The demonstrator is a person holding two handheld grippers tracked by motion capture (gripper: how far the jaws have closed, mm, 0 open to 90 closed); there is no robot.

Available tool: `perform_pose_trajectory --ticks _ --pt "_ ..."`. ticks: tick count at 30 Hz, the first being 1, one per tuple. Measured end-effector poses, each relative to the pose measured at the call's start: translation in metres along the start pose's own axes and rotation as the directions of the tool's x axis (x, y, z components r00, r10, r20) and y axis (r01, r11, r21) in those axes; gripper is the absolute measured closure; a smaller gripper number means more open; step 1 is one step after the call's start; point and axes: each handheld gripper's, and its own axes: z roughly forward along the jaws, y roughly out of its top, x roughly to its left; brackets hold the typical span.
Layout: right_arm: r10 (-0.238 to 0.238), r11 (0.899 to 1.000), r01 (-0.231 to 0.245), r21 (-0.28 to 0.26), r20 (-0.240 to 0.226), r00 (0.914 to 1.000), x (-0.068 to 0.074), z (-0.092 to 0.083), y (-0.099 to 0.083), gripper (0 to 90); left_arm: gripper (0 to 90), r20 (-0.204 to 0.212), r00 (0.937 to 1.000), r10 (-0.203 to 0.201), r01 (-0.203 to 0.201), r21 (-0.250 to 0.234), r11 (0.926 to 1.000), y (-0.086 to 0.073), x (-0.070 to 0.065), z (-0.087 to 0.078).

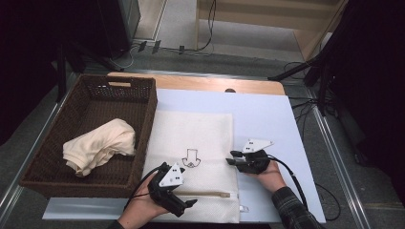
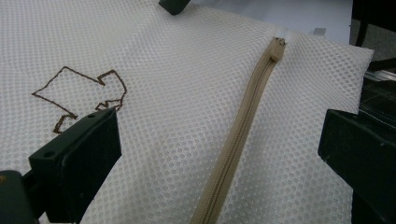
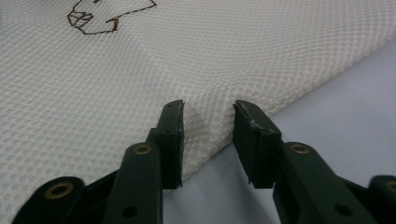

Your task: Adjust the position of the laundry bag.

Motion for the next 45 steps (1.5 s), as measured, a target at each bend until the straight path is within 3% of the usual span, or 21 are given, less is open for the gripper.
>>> perform_pose_trajectory --ticks 7,17,28,37,45 --pt "0.022 1.0 -0.022 -0.008 -0.009 0.9997 -0.005 0.0 0.0 75.6 0.0 -0.003 1.0 0.005 -0.005 0.017 0.9998 0.001 0.0 0.0" --pt "0.021 1.0 -0.021 -0.011 -0.026 0.9995 -0.008 0.001 0.005 87.9 0.0 0.0 1.0 -0.003 0.003 0.002 1.0 0.0 0.0 0.001" --pt "0.047 0.999 -0.046 -0.012 0.035 0.9983 -0.021 0.001 0.01 88.4 0.0 0.001 1.0 -0.01 0.01 0.001 1.0 0.0 0.001 0.001" --pt "0.094 0.995 -0.092 -0.037 0.081 0.9923 -0.035 -0.005 0.008 88.6 0.0 0.001 0.9999 -0.015 0.015 -0.002 0.9999 0.0 0.001 0.001" --pt "0.106 0.994 -0.103 -0.035 0.122 0.9867 -0.046 -0.013 0.006 88.8 0.0 0.0 0.9999 -0.016 0.016 0.0 0.9999 0.0 0.001 0.001"
